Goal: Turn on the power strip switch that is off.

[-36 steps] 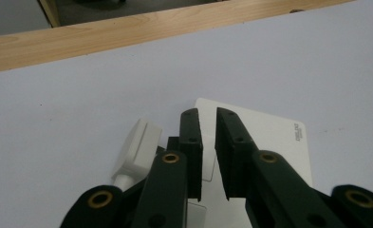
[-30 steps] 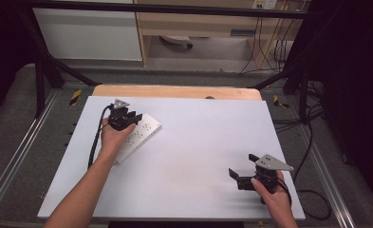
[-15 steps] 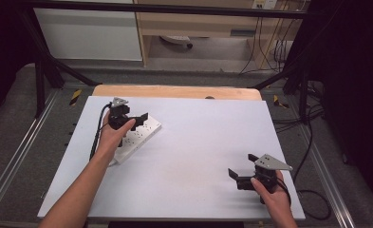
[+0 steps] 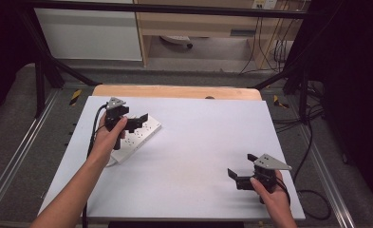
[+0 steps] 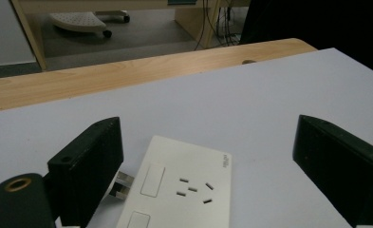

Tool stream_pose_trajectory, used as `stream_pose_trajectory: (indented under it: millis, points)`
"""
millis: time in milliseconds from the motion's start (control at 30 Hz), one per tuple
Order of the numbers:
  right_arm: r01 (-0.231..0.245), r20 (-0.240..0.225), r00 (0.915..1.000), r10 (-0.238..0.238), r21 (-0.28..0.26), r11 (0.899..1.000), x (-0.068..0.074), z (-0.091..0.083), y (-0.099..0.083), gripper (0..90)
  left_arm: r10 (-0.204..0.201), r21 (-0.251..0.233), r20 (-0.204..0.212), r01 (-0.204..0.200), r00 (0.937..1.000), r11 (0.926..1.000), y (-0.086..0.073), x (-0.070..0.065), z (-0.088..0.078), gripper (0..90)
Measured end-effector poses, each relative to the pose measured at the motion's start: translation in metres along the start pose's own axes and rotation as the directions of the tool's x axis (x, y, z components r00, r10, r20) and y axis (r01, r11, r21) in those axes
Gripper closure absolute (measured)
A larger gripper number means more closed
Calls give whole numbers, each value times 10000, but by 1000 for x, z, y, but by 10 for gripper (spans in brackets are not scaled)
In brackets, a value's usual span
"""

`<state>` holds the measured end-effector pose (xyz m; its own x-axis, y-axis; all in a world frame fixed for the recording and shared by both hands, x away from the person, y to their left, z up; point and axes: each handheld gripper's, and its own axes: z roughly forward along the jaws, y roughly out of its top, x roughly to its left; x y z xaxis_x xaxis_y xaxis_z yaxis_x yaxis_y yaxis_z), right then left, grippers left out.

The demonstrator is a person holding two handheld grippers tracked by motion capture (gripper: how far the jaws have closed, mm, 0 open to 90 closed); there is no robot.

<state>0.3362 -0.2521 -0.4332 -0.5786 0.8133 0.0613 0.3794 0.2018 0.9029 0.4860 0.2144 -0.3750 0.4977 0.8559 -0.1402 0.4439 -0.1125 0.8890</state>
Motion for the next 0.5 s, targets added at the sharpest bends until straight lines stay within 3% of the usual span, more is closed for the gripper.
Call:
stream_pose_trajectory:
  millis: [133,500]
  points:
    - [20,-23,10000,-20,37,10000,1,1,0,20,-166,-120,188,168,9997,9998,-1,-2,-12,95]
    - [0,-27,10000,0,92,10000,1,2,0,20,-81,-375,238,90,9997,9993,-7,-4,-38,93]
